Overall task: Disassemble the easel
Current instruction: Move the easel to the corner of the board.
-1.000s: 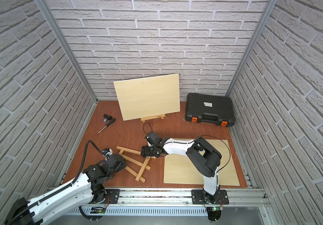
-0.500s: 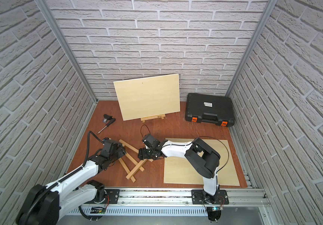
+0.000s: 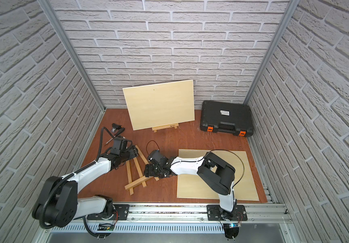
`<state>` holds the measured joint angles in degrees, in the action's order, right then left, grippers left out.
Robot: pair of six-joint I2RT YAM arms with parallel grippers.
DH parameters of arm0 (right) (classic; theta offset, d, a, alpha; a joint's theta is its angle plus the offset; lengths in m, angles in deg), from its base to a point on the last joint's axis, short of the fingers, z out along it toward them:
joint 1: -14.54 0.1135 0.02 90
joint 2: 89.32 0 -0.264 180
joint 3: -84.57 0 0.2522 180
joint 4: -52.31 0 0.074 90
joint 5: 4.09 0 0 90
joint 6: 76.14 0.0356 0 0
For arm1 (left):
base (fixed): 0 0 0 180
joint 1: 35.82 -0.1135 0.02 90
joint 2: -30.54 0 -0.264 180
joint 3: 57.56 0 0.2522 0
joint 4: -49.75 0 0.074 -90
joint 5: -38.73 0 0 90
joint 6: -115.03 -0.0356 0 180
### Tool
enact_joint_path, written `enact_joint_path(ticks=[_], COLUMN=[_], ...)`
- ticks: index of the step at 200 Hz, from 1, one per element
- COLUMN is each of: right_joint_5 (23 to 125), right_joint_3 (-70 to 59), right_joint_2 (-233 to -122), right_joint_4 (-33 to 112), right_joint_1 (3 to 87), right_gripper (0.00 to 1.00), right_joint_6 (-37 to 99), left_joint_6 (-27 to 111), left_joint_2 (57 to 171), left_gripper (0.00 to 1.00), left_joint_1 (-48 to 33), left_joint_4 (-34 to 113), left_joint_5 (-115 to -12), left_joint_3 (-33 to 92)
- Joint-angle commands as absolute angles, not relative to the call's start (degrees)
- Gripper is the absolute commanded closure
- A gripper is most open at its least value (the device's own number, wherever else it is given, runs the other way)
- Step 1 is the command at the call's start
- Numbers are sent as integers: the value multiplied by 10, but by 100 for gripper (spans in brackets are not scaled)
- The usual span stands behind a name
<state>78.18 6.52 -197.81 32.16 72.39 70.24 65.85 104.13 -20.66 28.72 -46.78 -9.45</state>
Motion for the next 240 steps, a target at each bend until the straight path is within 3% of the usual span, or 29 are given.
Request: enact_joint_path(ticks=[1, 38, 70, 140, 184, 240], right_joint_5=[801, 852, 855, 898, 897, 865], right_joint_3=[63, 82, 88, 129, 172, 195], right_joint_2=[-1970, -1916, -1883, -1759, -1692, -1680], right_joint_4=[321, 265, 235, 159, 142, 175], right_joint_1=[735, 726, 721, 702, 673, 655], right_gripper=[25, 23, 18, 17, 17, 17], right_joint_6=[723, 693, 670, 639, 621, 606], left_joint_6=[626, 628, 686, 939, 986, 1002], left_joint_2=[1042, 983, 955, 1041, 1090, 1150], left_gripper=[23, 23, 24, 32, 35, 40], left_joint_1=[-212, -195, -112, 40, 48, 47], left_joint_4=[282, 229, 157, 29, -16, 52], left_joint_5=[-480, -476, -442, -363, -351, -396], left_joint_3=[-82, -71, -38, 37, 69, 49])
